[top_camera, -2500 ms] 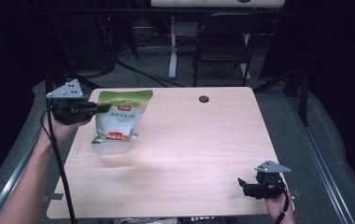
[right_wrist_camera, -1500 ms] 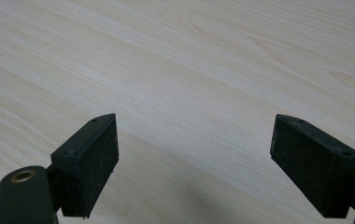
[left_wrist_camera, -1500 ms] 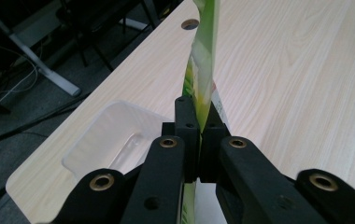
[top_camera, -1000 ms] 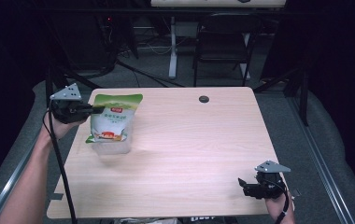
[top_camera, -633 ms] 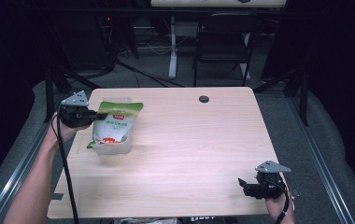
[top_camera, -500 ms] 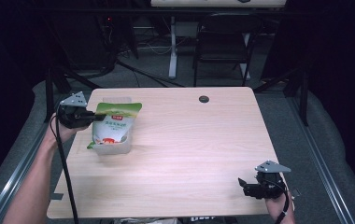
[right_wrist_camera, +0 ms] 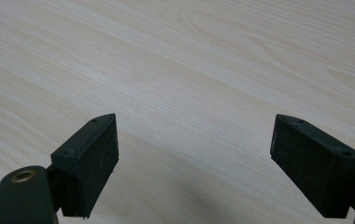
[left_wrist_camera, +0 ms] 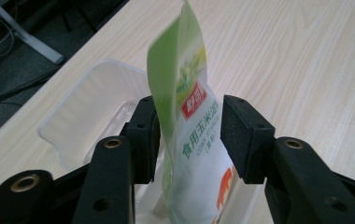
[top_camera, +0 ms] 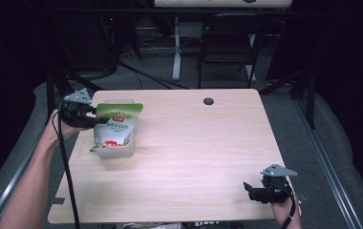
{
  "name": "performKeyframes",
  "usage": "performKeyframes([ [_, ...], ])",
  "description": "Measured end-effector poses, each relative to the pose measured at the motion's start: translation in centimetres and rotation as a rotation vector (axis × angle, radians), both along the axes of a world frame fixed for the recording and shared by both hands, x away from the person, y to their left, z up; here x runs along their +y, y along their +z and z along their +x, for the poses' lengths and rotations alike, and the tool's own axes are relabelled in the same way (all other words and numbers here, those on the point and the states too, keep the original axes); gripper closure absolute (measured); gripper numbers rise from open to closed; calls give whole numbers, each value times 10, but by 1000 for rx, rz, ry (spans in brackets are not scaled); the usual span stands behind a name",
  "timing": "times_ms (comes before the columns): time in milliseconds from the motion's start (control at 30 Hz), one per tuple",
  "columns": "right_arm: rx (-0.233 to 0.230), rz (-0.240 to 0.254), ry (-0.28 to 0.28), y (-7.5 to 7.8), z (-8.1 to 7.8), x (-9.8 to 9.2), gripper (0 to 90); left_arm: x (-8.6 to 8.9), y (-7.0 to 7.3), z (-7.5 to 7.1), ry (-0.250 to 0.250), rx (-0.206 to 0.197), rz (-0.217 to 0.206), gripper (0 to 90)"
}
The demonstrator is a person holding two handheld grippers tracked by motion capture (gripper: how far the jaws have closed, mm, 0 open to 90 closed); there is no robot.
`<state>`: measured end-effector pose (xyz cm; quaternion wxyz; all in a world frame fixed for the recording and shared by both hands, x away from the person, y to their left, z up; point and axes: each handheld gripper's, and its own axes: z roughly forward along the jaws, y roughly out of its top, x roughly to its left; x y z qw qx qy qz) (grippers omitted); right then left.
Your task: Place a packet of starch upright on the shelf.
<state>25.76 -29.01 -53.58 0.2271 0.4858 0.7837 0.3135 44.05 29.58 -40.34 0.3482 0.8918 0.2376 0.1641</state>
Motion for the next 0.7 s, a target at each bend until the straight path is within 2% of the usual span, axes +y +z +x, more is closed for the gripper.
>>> performKeyframes([
  [133,1,0,0,0,0,0,145,-10,13,4,2,-21,19,534],
  [233,1,-1,1,0,0,0,145,-21,19,9,-14,-27,73,530],
  [267,3,-1,0,0,0,0,145,-30,22,12,-23,-20,118,530],
  [300,4,1,0,0,0,0,145,-30,22,12,-23,-20,118,530],
  [400,6,-2,1,0,0,0,145,-42,23,17,-26,-21,176,538],
  [500,5,5,2,0,0,0,145,-51,22,19,-32,-32,230,615],
  [567,12,-1,1,0,0,-1,145,-55,22,19,-35,-44,246,700],
  [633,13,-1,-1,0,0,-1,145,-55,22,19,-38,-57,259,826],
  [667,13,-1,-1,0,0,-1,145,-55,23,18,-39,-67,260,826],
  [700,12,-3,-3,0,0,-1,145,-53,24,17,-49,-72,258,874],
])
